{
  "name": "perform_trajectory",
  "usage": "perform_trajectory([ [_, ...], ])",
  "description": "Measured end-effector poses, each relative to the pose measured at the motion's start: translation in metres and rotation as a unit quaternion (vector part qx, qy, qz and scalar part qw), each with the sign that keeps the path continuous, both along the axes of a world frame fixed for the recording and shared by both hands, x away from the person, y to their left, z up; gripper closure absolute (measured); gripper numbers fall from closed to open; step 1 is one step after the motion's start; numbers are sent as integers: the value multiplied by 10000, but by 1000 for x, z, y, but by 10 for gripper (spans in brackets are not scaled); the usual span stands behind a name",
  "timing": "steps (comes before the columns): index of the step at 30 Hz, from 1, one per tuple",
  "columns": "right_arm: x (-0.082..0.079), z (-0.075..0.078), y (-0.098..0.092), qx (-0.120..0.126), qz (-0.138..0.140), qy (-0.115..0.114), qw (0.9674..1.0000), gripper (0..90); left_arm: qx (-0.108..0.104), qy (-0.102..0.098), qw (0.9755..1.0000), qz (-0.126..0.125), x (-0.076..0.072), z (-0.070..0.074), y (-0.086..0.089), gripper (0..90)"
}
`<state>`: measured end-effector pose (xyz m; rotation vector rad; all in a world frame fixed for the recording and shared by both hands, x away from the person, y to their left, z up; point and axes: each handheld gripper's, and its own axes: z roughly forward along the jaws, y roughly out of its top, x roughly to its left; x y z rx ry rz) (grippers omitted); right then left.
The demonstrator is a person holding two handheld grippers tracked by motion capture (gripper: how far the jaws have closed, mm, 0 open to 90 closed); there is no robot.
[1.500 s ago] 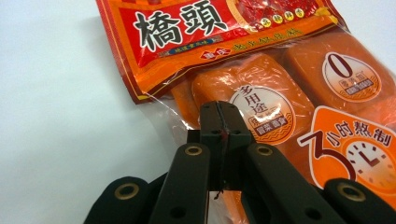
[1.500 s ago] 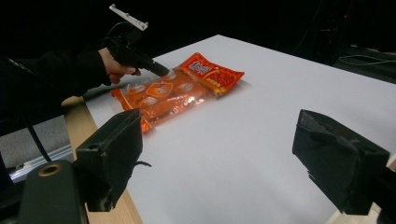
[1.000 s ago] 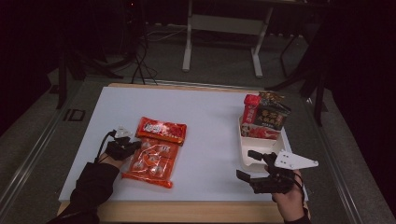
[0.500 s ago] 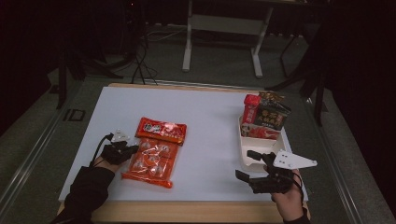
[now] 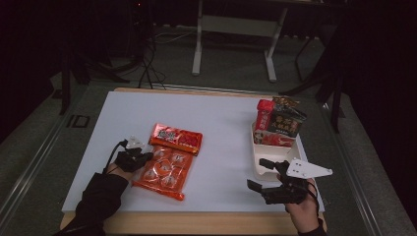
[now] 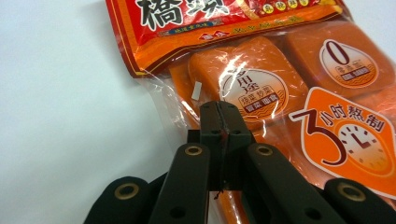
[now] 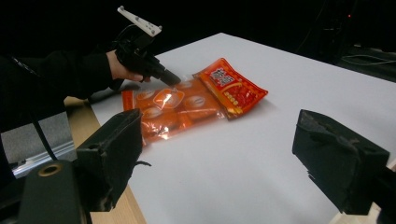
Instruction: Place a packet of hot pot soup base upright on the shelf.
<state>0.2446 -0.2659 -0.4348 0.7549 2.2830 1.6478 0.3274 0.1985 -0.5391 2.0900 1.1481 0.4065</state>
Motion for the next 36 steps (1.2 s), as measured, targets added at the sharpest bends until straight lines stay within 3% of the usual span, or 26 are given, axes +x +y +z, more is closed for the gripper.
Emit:
perform_trajectory([
  [9, 0, 0, -3, 45, -31, 10, 10000, 159, 46, 29, 9995, -298, 4, 1, -28, 900],
  [14, -1, 0, -3, 28, -23, 7, 10000, 159, -61, 71, 9989, -454, 6, 1, -36, 900],
  [18, -1, 0, -4, 32, -29, 6, 10000, 159, -15, 69, 9986, -521, 7, 2, -40, 900],
  [27, -2, 2, -6, 69, -50, -19, 10000, 159, 6, 92, 9979, -649, 3, 8, -31, 899],
  [36, -2, 2, -4, 50, -36, -9, 10000, 159, -104, 270, 9975, -640, -15, 12, -5, 899],
])
